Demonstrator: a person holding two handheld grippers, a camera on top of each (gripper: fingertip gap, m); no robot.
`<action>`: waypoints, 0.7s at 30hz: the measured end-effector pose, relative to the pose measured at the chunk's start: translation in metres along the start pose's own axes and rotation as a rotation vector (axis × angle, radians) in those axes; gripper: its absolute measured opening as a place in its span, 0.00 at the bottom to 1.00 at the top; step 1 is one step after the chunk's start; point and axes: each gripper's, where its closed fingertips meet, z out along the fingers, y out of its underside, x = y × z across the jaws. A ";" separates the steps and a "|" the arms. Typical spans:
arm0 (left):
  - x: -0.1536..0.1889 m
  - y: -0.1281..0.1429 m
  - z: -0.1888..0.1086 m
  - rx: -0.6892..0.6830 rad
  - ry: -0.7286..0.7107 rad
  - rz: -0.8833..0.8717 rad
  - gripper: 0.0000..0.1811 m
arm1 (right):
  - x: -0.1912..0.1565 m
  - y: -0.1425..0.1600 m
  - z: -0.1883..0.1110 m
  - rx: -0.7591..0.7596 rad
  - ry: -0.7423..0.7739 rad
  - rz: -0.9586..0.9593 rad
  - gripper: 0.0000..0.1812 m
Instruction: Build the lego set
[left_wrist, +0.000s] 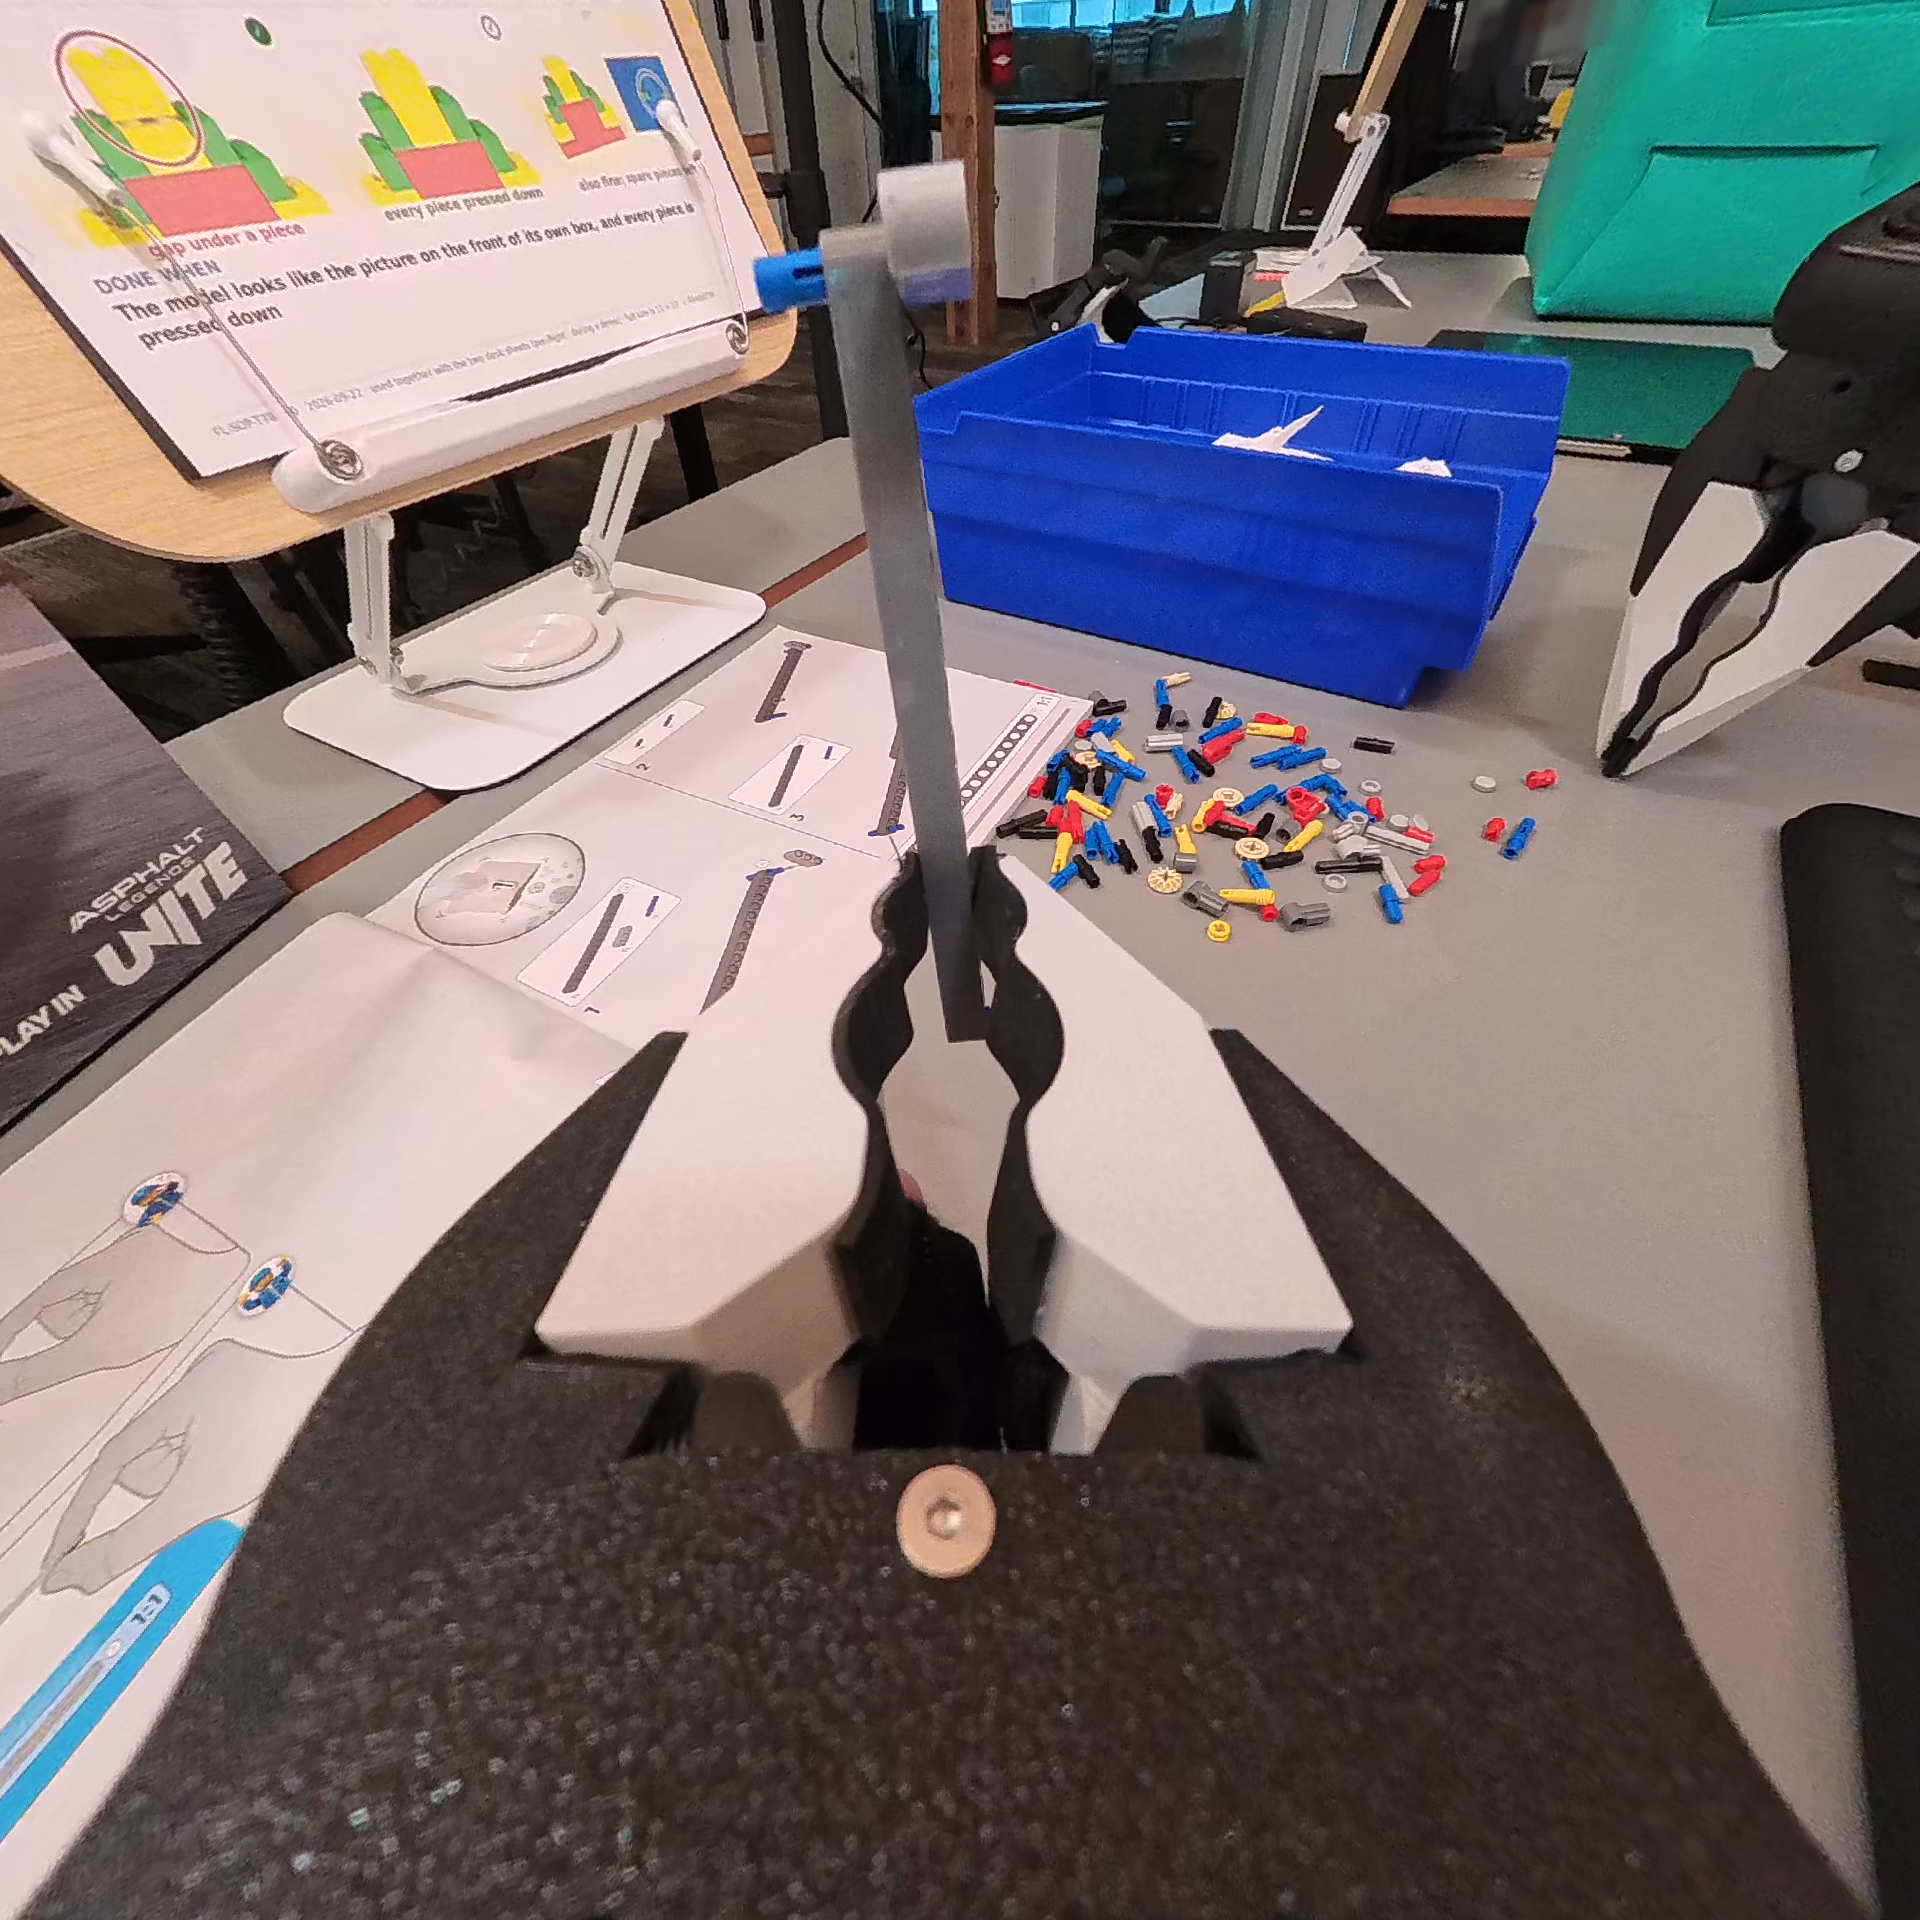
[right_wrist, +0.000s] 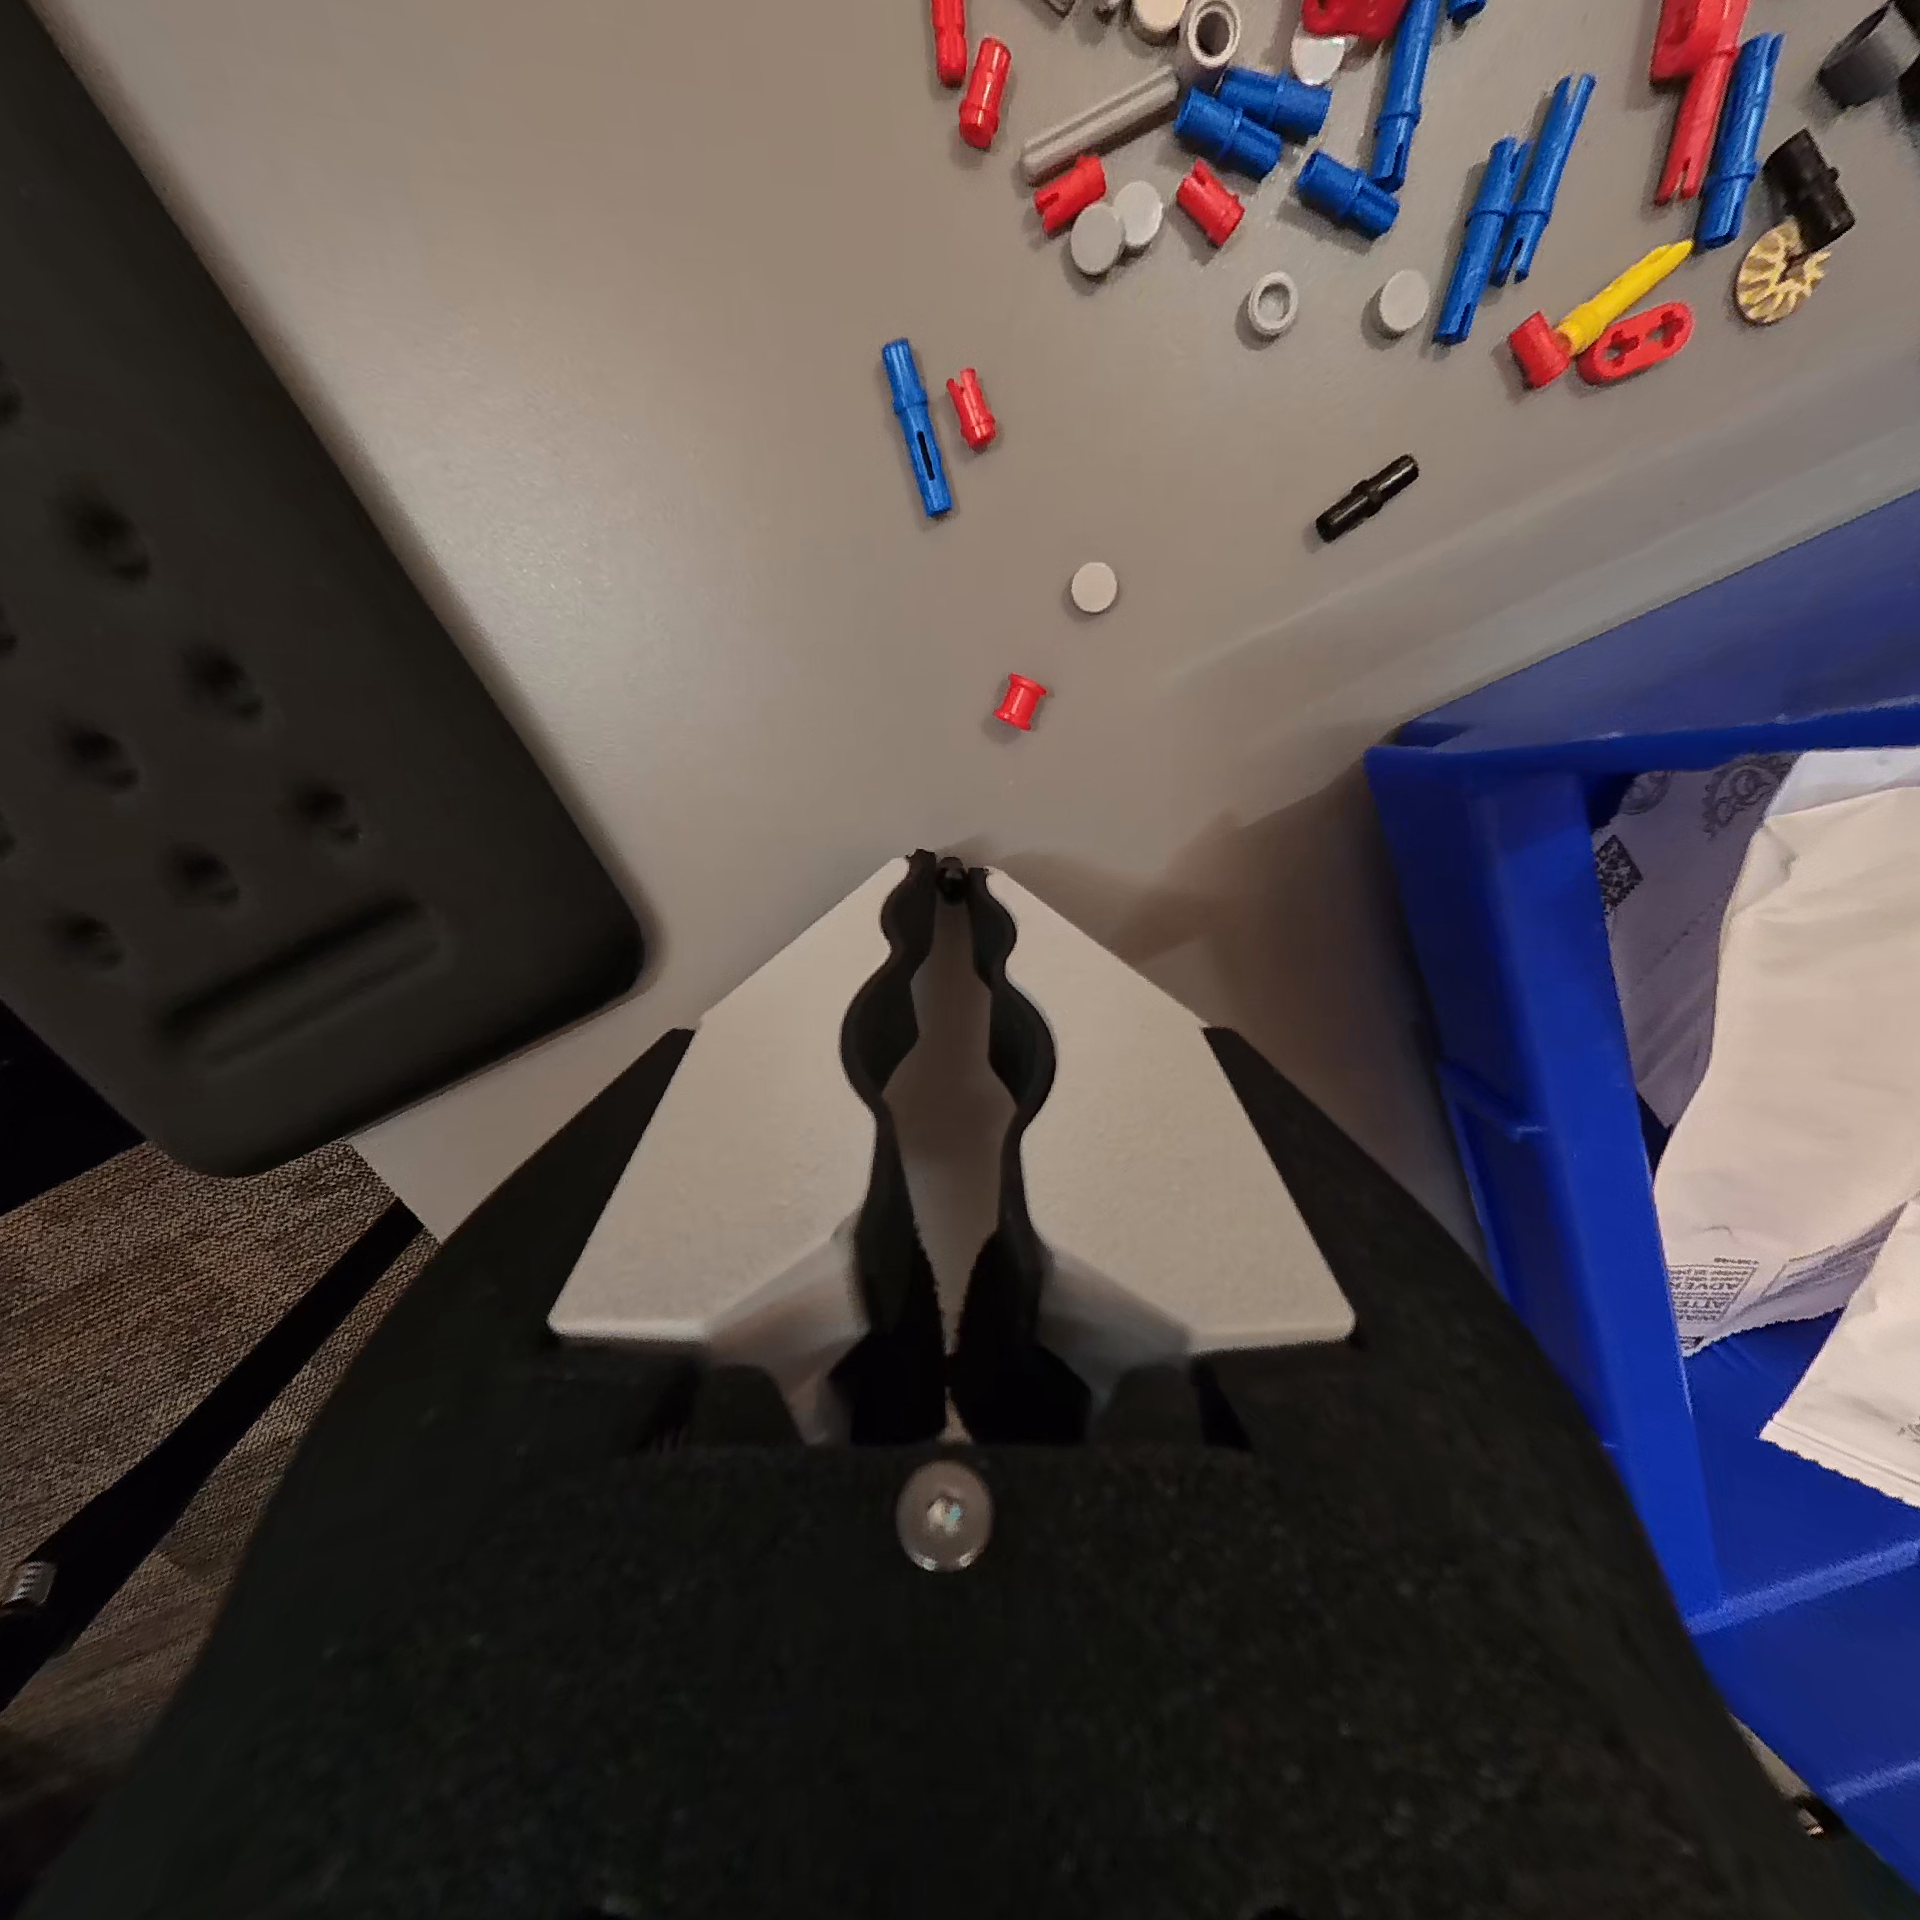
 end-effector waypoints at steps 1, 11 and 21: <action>0.000 0.000 0.000 0.001 0.000 -0.001 0.04 | 0.000 0.000 0.000 -0.001 0.002 -0.001 0.03; 0.001 0.001 0.001 -0.005 0.003 0.005 0.04 | 0.001 0.002 -0.003 -0.009 0.003 0.001 0.03; 0.001 0.000 0.000 -0.003 0.003 0.002 0.04 | 0.001 -0.002 -0.004 0.003 0.016 -0.015 0.03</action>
